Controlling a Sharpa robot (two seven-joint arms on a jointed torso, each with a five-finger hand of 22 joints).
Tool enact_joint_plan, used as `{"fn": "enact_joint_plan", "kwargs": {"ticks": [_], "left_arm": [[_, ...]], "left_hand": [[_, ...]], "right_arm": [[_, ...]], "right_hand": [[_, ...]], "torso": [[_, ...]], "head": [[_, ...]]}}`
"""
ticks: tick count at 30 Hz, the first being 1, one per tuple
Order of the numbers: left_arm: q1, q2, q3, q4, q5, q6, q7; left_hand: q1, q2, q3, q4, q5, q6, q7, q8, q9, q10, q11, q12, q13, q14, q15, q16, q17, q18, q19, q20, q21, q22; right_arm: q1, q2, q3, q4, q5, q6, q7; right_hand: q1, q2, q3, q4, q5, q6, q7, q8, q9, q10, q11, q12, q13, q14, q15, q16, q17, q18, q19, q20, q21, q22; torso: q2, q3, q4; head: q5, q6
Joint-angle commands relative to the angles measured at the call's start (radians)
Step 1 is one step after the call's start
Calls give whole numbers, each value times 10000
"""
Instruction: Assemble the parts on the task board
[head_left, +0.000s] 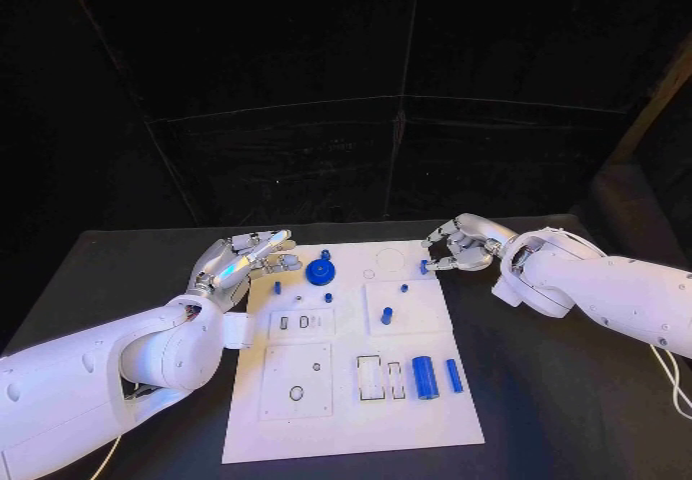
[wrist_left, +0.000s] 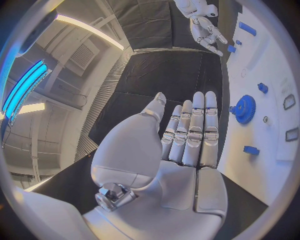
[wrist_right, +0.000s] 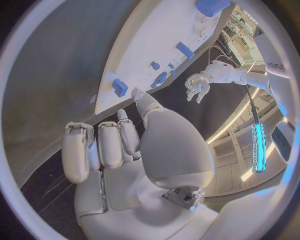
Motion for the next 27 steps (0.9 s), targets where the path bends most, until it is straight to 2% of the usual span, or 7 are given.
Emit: {"fn": "enact_joint_plan", "kwargs": {"ticks": [1,4,8,14,27], "left_arm": [[10,11,2,8,-37,114,121],[10,11,2,10,-37,110,121],[10,11,2,9,-37,107,119],[10,15,2,11,-37,111,115],[10,20,1,-2,-37,108,108]], "left_hand": [[19,60,3,-43,-56,66,-12,-33,-8,26,43,-46,-16,47,14,-42,9,58,52,-1,-24,-14],[19,60,3,-43,-56,66,-12,-33,-8,26,43,-46,-16,47,14,-42,9,58,52,-1,-24,-14],[32,73,16,-61,-56,80,-14,-36,-6,43,40,-51,-14,52,11,-52,16,59,54,-2,-28,-19],[32,73,16,-61,-56,80,-14,-36,-6,43,40,-51,-14,52,11,-52,16,59,54,-2,-28,-19],[32,73,16,-61,-56,80,-14,-36,-6,43,40,-51,-14,52,11,-52,16,59,54,-2,-28,-19]], "right_arm": [[-19,-7,2,-10,-34,273,104],[-41,-9,2,-21,-34,313,103],[-86,11,2,-42,-34,344,103],[-124,67,2,-100,-34,375,93],[-154,323,2,-451,-46,487,58]], "right_hand": [[12,-36,-19,-23,44,-24,16,-19,-8,-37,5,-28,15,201,21,-38,-5,-180,169,6,-50,361],[-2,-34,-29,-16,45,-19,15,-16,-6,-33,5,-24,21,202,22,-37,-3,-181,170,6,-49,365],[-13,-29,-36,-9,51,-11,15,-12,-4,-25,5,-15,32,202,22,-36,0,-182,172,7,-47,371],[-16,11,-41,-5,75,37,6,13,6,-9,-3,-1,51,204,20,-33,5,-182,173,7,-46,373],[212,360,138,-146,-61,444,-51,194,39,90,-62,84,172,210,-27,-26,6,-186,182,-28,-36,401]], "torso": [[2,-6,27],[-2,-22,24],[-7,-10,1],[-1,-16,15],[-4,-7,7]], "head": [[-17,-1],[-11,-10],[15,-20],[-3,-43],[36,-67]]}}
